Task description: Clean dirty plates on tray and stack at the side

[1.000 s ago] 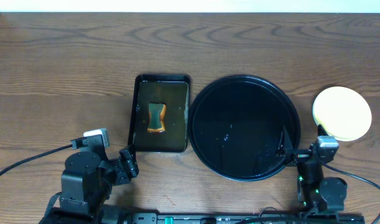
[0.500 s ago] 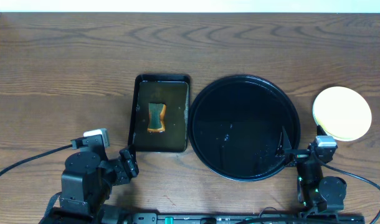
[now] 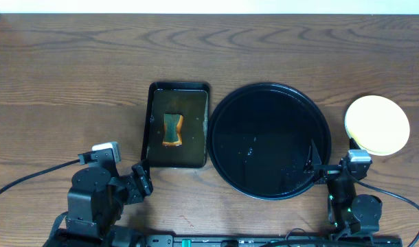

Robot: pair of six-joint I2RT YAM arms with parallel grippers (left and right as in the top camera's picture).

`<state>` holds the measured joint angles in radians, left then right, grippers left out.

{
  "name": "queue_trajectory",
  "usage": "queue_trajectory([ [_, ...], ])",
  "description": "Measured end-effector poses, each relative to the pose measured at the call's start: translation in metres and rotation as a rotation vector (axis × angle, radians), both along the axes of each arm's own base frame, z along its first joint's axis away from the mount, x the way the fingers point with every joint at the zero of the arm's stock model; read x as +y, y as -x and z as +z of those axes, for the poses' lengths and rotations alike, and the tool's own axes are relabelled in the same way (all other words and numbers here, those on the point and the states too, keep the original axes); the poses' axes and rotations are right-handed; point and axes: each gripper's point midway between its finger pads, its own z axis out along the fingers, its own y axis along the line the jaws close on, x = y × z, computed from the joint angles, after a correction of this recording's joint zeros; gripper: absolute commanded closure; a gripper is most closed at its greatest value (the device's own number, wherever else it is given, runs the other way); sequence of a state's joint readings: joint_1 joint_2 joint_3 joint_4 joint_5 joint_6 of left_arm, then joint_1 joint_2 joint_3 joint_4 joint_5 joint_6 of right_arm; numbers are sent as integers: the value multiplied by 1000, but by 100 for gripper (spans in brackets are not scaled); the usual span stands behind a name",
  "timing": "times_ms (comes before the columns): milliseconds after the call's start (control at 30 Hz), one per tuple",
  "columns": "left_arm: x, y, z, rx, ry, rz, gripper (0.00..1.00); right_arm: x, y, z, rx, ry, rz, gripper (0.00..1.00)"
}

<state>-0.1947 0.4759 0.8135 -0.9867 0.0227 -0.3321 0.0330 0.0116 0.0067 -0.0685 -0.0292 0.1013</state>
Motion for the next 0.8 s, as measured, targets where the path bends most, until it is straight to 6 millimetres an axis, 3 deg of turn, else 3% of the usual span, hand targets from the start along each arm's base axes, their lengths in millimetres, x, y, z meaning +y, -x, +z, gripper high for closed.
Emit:
queue_trajectory([
  [233, 7, -1, -3, -11, -20, 20, 20, 0, 0, 0, 0, 0, 0, 1],
  [400, 20, -13, -24, -144, -42, 72, 20, 0, 0, 0, 0, 0, 0, 1],
  [600, 21, -28, -51, -283, -46, 62, 20, 0, 0, 0, 0, 0, 0, 1],
  [800, 16, -53, -48, -530, -59, 10, 20, 0, 0, 0, 0, 0, 0, 1],
])
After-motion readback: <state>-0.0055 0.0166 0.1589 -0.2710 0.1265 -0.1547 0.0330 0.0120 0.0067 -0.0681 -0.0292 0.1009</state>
